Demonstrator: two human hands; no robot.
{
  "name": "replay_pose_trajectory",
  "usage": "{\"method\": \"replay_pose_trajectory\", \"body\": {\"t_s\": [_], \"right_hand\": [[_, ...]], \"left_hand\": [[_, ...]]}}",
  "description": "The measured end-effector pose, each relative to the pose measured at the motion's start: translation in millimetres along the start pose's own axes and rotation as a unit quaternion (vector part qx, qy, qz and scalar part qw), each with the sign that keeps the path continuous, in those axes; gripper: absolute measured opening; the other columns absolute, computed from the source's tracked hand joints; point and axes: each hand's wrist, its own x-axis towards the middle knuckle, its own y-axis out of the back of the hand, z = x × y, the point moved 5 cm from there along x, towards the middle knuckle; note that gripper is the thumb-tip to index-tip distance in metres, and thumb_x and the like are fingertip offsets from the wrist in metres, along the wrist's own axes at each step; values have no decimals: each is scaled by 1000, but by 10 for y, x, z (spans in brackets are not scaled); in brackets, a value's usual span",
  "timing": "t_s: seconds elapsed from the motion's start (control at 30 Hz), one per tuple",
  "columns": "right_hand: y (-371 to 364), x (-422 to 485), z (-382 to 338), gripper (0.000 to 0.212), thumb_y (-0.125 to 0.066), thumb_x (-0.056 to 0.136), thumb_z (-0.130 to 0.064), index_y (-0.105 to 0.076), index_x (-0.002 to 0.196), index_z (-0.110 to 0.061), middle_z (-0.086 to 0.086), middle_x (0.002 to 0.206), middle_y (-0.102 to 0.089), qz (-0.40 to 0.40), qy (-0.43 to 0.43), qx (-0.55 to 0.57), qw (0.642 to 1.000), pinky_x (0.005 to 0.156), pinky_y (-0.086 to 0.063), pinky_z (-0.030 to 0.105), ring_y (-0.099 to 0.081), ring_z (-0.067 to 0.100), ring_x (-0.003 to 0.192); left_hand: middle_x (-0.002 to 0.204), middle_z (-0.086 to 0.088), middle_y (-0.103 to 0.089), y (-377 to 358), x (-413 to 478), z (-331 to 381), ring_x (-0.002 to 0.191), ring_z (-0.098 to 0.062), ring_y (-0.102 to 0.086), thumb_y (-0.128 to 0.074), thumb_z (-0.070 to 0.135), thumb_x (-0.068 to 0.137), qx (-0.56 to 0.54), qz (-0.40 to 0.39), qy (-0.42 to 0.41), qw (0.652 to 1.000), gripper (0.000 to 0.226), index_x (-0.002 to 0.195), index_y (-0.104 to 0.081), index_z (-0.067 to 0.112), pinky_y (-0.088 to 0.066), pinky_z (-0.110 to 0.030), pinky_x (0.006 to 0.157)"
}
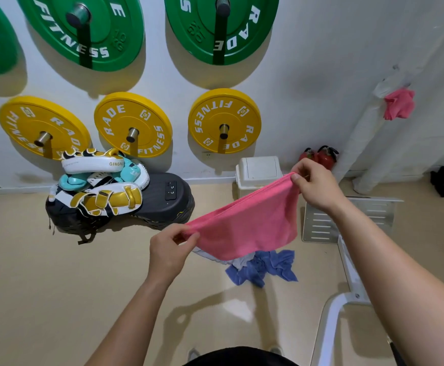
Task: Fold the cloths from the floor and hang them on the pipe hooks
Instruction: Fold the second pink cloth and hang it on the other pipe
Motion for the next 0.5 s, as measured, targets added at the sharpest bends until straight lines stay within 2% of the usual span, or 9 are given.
{"method": "replay_pose_trajectory", "body": {"t_s": [0.07, 0.17, 0.23, 0.3, 0.4, 0.5], "right_hand": [[-40, -21, 79, 15, -59, 95, -15, -56, 84, -25, -5, 83, -63, 12, -21, 14, 1000, 75, -48, 37, -62, 24, 79], [-69, -55, 168, 15, -57, 95, -17, -55, 84, -27, -5, 84, -60, 34, -48, 62, 996, 74, -41, 33, -56, 19, 80], [-89, -85, 201, 15, -58, 93, -20, -58, 82, -31, -7, 77, -57, 41, -66, 142, 987, 76, -42, 36, -53, 15, 75], [-102, -107, 216, 16, -57, 89, -26, -60, 79, -38, -7, 71, -53, 39, -80, 198, 976, 76, -43, 38, -50, 14, 72], [-69, -126, 203, 22, -57, 94, -19, -61, 81, -35, -6, 70, -53, 31, -83, 215, 973, 79, -46, 41, -52, 15, 73], [-22, -139, 210, 18, -57, 96, -15, -61, 87, -30, -4, 79, -60, 40, -81, 197, 976, 86, -51, 46, -60, 22, 81]], "left_hand": [[72, 4, -68, 39, 62, 74, 65, -9, -59, -79, 4, 77, -41, 10, 32, 999, 21, 82, -70, 23, -49, -20, 64], [83, 1, -69, 96, 182, 184, 72, -7, -62, -77, 5, 82, -106, 17, 47, 993, 35, 106, -62, 24, -51, -19, 70], [84, 2, -70, 135, 282, 225, 76, -6, -63, -76, 7, 84, -101, 11, 48, 994, 40, 116, -60, 27, -52, -19, 75], [87, 2, -71, 158, 384, 272, 80, -9, -64, -75, 3, 84, -94, -10, 39, 995, 31, 105, -67, 25, -53, -20, 74], [84, -4, -69, 180, 471, 347, 77, -12, -62, -70, 0, 87, -111, -33, 42, 992, 20, 91, -70, 20, -51, -14, 61], [87, -1, -70, 236, 539, 354, 80, -9, -63, -68, 10, 92, -107, -17, 35, 994, 12, 91, -70, 22, -51, -19, 66]]}}
